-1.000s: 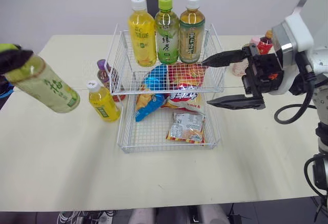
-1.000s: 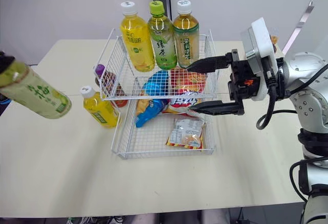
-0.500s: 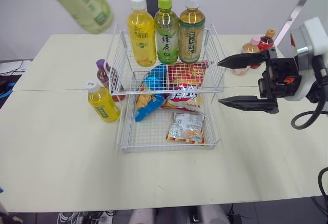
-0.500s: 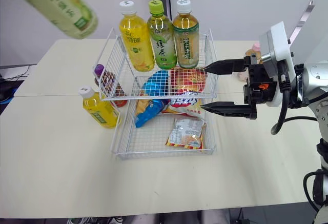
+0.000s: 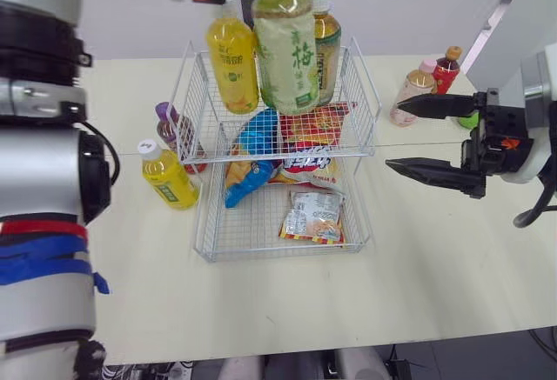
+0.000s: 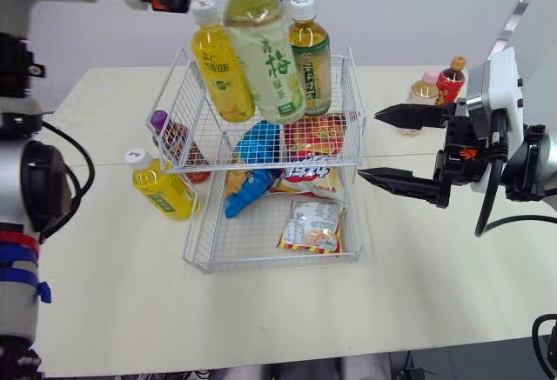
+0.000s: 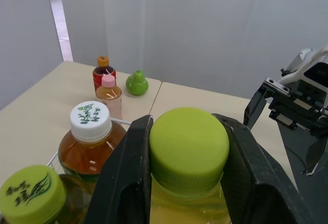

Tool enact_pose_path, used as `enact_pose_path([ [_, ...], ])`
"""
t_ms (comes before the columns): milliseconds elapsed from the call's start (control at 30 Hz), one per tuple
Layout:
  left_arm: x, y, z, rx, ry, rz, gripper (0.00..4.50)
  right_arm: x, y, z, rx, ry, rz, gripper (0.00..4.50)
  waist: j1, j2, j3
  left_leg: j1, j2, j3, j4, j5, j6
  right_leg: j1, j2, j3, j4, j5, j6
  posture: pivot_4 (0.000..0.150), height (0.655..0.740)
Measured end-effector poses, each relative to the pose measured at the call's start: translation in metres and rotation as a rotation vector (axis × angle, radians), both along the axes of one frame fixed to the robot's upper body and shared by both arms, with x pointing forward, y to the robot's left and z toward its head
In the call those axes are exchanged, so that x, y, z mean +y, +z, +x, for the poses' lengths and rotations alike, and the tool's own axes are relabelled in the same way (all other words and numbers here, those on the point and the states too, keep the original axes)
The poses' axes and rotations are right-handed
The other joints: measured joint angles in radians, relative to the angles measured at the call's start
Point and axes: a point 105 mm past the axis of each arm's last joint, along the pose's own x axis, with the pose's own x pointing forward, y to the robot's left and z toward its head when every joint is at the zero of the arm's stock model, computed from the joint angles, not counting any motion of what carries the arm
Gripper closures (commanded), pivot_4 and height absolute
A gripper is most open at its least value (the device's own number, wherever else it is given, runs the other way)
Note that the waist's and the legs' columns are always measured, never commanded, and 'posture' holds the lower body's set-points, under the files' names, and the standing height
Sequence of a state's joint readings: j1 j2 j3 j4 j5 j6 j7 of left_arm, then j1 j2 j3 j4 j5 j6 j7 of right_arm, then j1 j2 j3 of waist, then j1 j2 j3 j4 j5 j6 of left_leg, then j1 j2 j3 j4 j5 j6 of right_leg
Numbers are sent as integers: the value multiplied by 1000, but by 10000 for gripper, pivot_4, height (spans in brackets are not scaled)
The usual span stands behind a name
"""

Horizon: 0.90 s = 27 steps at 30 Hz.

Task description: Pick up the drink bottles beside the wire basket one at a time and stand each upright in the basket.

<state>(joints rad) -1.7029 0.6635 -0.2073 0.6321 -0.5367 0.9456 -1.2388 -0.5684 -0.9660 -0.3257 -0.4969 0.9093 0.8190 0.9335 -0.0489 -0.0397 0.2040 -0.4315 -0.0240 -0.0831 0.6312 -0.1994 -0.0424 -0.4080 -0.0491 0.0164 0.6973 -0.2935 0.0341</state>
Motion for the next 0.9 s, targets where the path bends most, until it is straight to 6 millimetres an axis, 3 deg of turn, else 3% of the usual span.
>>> enact_pose_path([
  [233,-26,-30,14,15,-31,80,31452,-2,2,3,-16,-49,20,0,-1,1,0,0,0,0,0,0,0,0,0,0,0,0,0,1500,7308],
  [667,-36,-42,22,-29,-58,134,31452,-1,3,2,-18,-48,18,0,2,1,0,0,-1,0,1,0,0,1,0,0,0,0,0,1500,7308],
  [700,-37,-42,22,-28,-63,134,24340,-1,3,2,-18,-49,18,0,2,1,0,0,-1,0,2,0,0,1,0,0,0,0,0,1500,7308],
  [900,-38,-46,23,-14,-77,139,7264,-1,3,1,-18,-48,18,0,1,1,0,0,-1,0,3,0,0,1,0,0,1,0,0,1500,7308],
])
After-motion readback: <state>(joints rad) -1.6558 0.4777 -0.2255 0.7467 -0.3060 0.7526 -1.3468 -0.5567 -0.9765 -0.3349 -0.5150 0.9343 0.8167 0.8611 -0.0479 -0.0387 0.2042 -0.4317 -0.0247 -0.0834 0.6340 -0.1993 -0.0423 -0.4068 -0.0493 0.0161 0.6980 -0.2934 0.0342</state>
